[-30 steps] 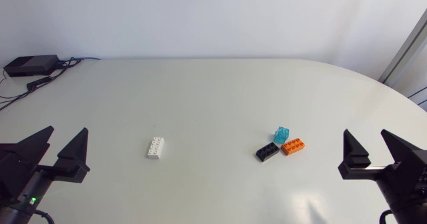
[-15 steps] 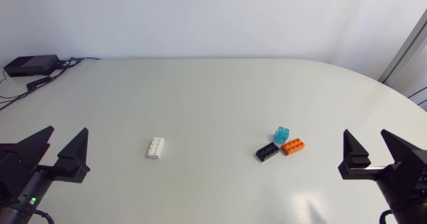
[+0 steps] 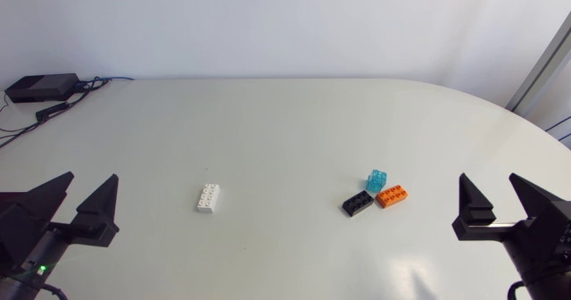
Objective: Sort duplo bricks by size, large to the right and small to the left
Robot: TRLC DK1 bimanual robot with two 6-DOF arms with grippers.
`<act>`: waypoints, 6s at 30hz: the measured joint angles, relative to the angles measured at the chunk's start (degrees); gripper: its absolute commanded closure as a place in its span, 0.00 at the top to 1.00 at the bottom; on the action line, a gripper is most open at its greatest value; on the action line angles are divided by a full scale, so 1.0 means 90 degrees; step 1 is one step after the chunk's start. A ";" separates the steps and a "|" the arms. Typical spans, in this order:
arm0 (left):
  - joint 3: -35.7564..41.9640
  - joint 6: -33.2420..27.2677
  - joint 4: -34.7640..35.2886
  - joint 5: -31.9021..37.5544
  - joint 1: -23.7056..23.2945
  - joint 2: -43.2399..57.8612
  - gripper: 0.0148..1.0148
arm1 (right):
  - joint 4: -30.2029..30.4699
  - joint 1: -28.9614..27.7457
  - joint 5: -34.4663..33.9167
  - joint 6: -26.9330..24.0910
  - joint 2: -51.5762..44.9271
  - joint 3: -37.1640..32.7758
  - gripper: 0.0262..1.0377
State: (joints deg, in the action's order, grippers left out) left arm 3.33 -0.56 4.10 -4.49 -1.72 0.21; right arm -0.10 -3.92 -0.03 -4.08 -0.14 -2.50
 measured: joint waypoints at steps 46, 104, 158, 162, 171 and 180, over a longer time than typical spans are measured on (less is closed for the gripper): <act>0.6851 0.0716 0.3735 0.0724 0.2331 1.1497 0.87 | 0.2193 0.0396 0.0291 0.0381 -0.4051 -0.2837 0.96; 0.9595 0.0279 0.4024 -0.0532 0.5540 1.3709 0.97 | 0.2441 -0.0010 0.0435 -0.0362 -0.3553 -0.2368 0.96; 0.4345 -0.0508 0.2341 0.0432 0.1870 0.6863 0.97 | 0.3444 0.4726 0.0192 0.0364 -1.0843 -0.6156 0.87; 0.4260 -0.0508 0.2266 0.0432 0.1870 0.6863 0.97 | 0.3674 0.4699 0.0194 0.0423 -1.1011 -0.6348 0.87; 0.4080 -0.0510 0.2154 0.0432 0.1870 0.6863 0.97 | 0.3791 0.4641 0.0192 0.0517 -1.1276 -0.6574 0.87; 0.4061 -0.0537 0.2081 0.0432 0.1870 0.6870 0.97 | 0.3818 0.4648 0.0194 0.0529 -1.1380 -0.6581 0.87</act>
State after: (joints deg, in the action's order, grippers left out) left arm 39.88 -5.39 22.83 -0.60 15.11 62.04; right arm 34.26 37.91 1.72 0.69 -102.56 -61.73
